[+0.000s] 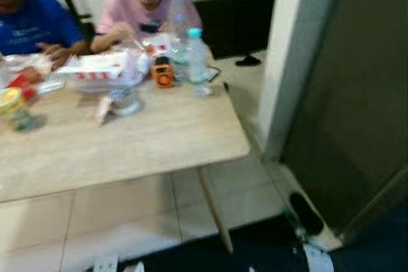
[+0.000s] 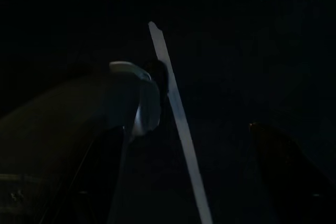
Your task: Restocking fridge
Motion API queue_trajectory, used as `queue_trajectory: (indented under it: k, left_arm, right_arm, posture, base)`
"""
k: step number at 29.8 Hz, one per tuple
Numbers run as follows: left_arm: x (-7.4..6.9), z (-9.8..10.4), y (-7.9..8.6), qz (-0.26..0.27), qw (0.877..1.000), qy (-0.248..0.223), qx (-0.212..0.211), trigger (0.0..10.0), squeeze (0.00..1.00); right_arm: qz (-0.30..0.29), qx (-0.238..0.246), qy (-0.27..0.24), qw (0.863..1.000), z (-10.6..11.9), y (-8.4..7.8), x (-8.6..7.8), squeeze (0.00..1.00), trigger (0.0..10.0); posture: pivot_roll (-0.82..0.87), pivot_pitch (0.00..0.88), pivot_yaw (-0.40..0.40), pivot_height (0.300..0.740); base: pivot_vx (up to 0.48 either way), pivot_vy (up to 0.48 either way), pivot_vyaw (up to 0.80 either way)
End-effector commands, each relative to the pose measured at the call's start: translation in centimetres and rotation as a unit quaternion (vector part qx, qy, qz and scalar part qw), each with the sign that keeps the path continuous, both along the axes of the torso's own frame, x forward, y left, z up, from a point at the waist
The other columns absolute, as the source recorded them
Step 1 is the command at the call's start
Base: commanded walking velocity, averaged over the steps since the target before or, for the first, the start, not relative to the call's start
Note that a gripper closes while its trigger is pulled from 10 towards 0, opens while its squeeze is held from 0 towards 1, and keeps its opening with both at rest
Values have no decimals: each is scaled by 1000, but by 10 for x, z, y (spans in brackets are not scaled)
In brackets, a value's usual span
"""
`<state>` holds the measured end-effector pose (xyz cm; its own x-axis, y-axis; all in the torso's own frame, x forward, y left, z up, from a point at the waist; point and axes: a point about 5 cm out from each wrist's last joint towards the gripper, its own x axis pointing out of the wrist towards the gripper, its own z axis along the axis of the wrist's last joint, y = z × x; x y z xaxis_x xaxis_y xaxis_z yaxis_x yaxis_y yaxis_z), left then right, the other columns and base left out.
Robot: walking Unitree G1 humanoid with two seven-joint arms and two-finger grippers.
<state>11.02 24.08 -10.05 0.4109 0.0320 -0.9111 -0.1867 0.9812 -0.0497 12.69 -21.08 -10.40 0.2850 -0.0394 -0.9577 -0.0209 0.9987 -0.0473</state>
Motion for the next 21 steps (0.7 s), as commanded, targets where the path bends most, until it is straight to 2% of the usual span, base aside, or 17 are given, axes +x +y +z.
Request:
queue_trajectory:
  k: [1,7,21]
  left_arm:
    - [1,-1,-6,-8,1000,-4,1,10000,0]
    - [-2,-2,-8,-8,1000,0,3,10000,0]
    - [-1,-2,-8,-18,1000,1,7,10000,0]
  right_arm:
    - [1,1,0,1000,0,1,-1,0,10000]
    - [4,-6,-4,1000,1,-3,1,0,10000]
    - [8,-10,7,1000,-2,-7,-9,0,10000]
  posture:
    - [-2,0,68,740]
    - [-7,0,66,740]
    - [-10,0,68,740]
  base:
    - [0,0,-781]
    - [0,0,-779]
    - [0,0,-779]
